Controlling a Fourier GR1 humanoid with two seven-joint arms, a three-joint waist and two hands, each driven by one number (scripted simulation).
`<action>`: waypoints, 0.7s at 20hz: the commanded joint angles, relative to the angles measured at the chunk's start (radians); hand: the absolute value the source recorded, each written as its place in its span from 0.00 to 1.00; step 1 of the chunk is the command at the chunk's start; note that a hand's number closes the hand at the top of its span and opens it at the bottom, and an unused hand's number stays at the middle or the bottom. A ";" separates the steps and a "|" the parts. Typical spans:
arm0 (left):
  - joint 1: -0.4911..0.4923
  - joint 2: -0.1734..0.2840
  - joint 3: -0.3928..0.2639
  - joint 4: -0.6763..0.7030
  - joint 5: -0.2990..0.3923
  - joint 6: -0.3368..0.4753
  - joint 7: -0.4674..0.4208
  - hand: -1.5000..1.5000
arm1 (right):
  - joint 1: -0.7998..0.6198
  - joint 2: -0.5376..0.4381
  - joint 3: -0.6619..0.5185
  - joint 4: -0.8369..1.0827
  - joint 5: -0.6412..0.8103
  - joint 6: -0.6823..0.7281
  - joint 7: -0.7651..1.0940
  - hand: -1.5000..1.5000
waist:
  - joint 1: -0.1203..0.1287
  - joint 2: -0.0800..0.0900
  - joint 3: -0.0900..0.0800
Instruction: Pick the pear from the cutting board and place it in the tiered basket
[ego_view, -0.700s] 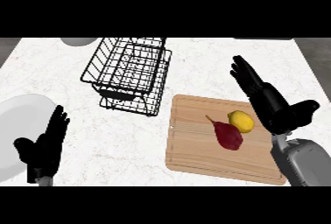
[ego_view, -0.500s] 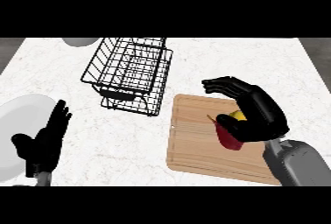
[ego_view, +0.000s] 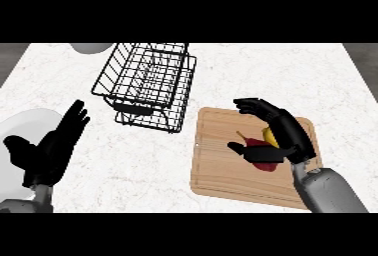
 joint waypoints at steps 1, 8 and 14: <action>-0.038 0.013 0.042 -0.020 0.021 -0.054 0.061 0.50 | -0.008 -0.017 -0.036 0.057 0.069 0.038 -0.091 0.00 | 0.005 0.001 0.001; 0.002 -0.004 0.022 0.006 0.001 -0.037 0.009 0.50 | -0.116 -0.379 0.014 -0.166 0.236 0.199 0.151 0.00 | -0.015 -0.010 -0.003; -0.005 0.000 0.007 0.011 0.003 -0.070 0.022 0.50 | -0.236 -0.502 0.185 -0.188 0.232 0.552 0.312 0.00 | 0.015 -0.005 -0.004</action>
